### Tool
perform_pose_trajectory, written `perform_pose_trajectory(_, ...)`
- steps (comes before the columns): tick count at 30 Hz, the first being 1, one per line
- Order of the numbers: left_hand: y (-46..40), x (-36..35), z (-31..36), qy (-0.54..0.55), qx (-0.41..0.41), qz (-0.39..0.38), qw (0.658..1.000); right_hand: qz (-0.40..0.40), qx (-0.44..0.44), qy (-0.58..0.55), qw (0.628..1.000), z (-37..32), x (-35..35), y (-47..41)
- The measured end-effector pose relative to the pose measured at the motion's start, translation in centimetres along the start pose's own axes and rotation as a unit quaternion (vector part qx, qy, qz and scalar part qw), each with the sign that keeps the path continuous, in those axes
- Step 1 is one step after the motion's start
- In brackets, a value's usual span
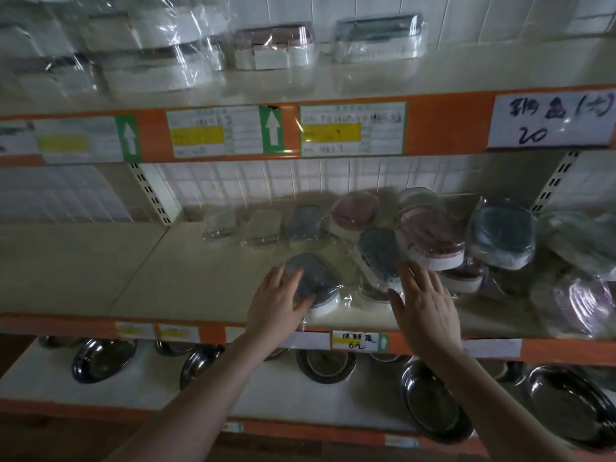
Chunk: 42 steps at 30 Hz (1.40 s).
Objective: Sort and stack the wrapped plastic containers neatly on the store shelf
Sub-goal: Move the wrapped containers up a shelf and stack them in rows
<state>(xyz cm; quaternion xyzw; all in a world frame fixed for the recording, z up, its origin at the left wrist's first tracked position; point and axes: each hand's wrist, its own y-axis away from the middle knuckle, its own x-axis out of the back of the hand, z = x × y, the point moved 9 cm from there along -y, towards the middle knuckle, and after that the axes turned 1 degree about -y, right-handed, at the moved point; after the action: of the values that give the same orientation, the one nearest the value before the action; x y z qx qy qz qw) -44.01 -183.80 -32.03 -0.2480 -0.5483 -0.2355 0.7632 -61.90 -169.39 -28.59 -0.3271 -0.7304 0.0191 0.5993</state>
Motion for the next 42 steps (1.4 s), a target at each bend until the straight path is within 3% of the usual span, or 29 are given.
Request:
perform_pose_trajectory(10,-0.6,-3.0,-0.2,-0.013,-0.014,-0.044,0.999,-0.062,-0.058,-0.067,0.994,0.1,-3.6,-0.9)
perform_pose_trajectory(22,1.1,-1.1,-3.9,0.056,0.010,-0.040,0.998,0.015,-0.039,-0.017,0.999,-1.4,-2.2,1.9)
perform_pose_trajectory(28,0.4,-0.9,-3.9,0.077,0.040,-0.028,0.996,0.048,-0.076,-0.041,0.995,-1.8,-0.9,1.1)
perform_pose_trajectory(35,-0.5,-1.0,-4.2,0.104,0.077,-0.004,0.992,-0.022,-0.158,-0.091,0.983,-0.5,-3.0,-0.3)
perform_pose_trajectory(42,-0.2,-1.7,-4.5,0.046,0.011,-0.071,0.996,-0.075,-0.221,-0.072,0.970,1.2,-2.9,-1.4)
